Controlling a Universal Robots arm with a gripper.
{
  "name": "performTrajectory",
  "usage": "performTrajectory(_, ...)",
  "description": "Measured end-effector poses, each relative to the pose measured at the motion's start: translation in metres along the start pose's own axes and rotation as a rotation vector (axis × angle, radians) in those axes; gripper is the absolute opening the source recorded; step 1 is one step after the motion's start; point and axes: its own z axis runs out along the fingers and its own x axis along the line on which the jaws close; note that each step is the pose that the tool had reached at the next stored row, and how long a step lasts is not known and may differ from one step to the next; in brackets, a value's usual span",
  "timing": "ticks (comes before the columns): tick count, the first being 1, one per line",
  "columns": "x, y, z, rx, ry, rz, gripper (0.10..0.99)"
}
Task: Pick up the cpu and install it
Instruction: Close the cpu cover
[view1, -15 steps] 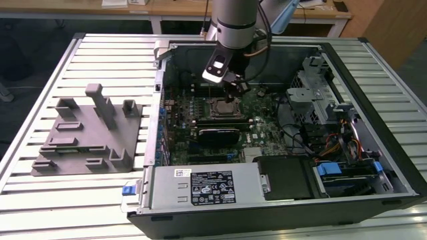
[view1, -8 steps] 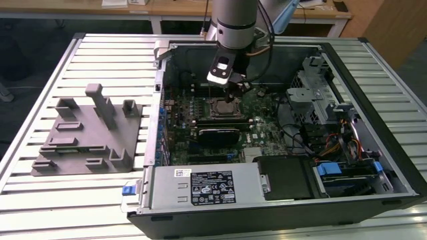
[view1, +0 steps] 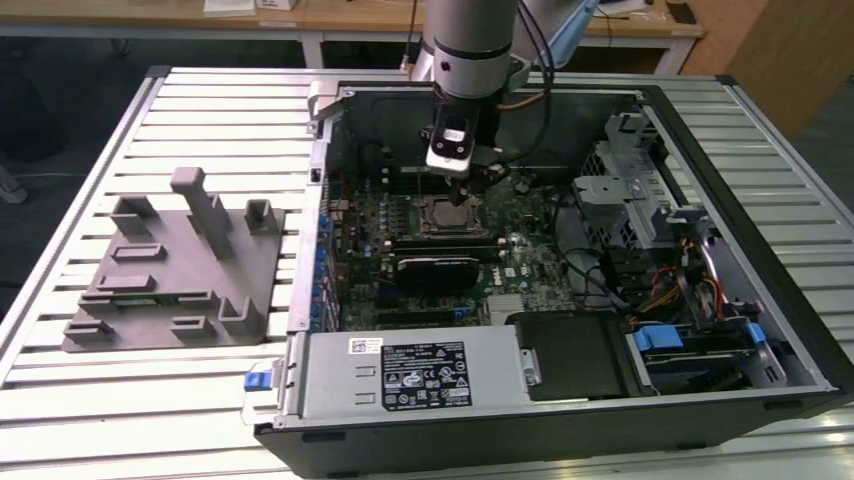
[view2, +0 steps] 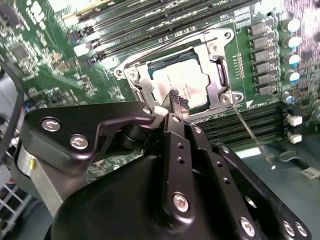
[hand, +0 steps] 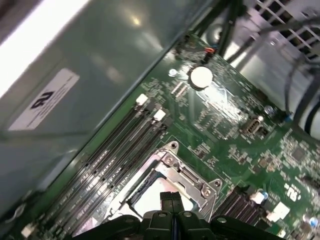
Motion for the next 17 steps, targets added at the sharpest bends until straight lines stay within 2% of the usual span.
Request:
performTrajectory(8,0.0000,0.0000,0.0005,-0.005,0.0038,-0.145,0.106)
performTrajectory(17,0.0001,-0.0001,0.0010,-0.006,0.0036,-0.306,0.106)
